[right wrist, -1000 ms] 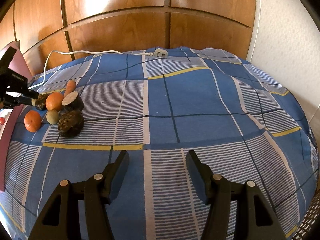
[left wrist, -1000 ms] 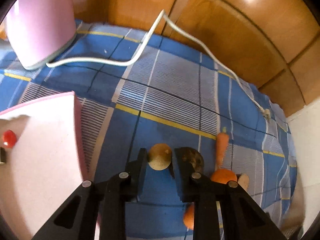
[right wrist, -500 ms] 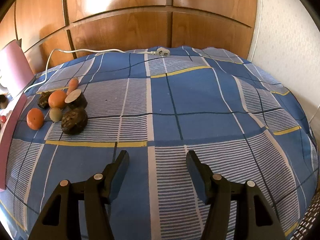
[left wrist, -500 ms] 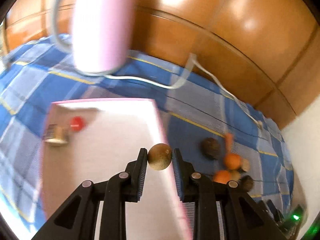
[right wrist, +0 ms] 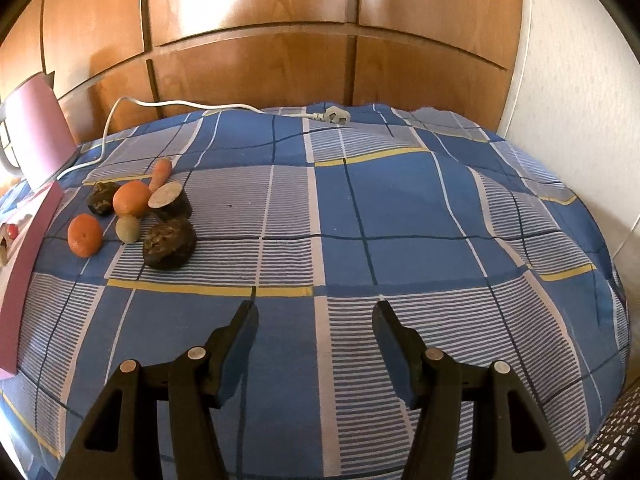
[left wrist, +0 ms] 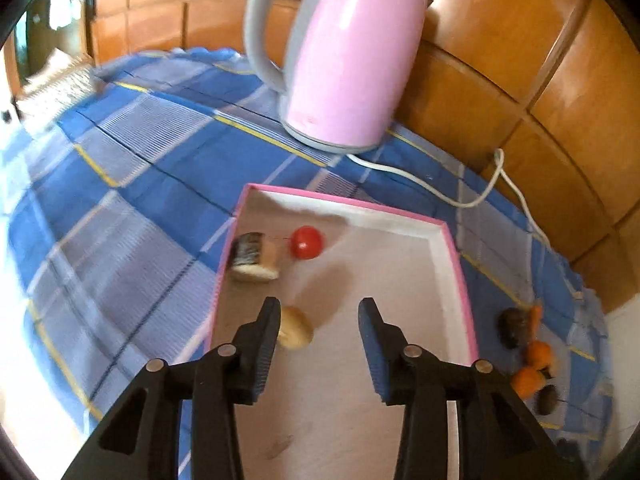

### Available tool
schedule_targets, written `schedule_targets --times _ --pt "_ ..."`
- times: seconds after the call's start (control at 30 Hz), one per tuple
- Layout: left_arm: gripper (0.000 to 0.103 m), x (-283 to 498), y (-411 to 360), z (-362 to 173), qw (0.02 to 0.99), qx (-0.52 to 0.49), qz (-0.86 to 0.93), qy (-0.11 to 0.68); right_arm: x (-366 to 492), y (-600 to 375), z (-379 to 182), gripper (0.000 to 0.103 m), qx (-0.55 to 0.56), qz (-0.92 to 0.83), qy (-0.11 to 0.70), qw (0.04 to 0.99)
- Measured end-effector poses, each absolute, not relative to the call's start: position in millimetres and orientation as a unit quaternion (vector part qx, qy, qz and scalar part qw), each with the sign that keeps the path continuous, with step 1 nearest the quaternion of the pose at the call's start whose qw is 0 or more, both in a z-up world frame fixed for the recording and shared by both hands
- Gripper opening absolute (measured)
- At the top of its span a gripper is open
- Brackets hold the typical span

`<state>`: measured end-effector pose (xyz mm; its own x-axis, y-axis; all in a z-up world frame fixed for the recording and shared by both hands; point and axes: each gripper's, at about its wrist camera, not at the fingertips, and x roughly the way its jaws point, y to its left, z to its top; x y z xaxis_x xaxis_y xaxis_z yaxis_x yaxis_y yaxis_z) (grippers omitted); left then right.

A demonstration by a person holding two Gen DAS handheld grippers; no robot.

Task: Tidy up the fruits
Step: 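Drop the beige fruit into the pink tray with the left tool, then grasp the orange carrot with the right tool and lift it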

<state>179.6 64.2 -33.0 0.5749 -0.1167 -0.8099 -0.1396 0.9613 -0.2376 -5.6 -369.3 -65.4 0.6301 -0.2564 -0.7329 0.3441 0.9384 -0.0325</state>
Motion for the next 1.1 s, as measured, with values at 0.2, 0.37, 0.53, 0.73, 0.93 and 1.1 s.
schedule_targets --times 0.2,0.37,0.53,0.73,0.93,1.1 --pt "0.049 140 56 -26 0.893 -0.110 0.018 0.437 -7 -370 -69 0.060 0.061 -0.167 0.405 0.897" --pt "0.067 105 43 -18 0.908 -0.084 0.012 0.410 -10 -370 -70 0.060 0.063 -0.166 0.407 0.896" --pt "0.076 74 31 -17 0.915 -0.074 0.004 0.396 -11 -371 -74 0.060 0.068 -0.165 0.413 0.893" --pt "0.085 41 18 -28 0.920 -0.066 -0.006 0.385 -12 -371 -76 0.060 0.067 -0.163 0.416 0.892" --pt "0.087 32 11 -44 0.913 -0.060 -0.011 0.404 -7 -372 -71 0.060 0.077 -0.158 0.418 0.891" --pt "0.087 30 13 -47 0.914 -0.060 -0.010 0.400 5 -367 -58 0.060 0.081 -0.133 0.415 0.897"
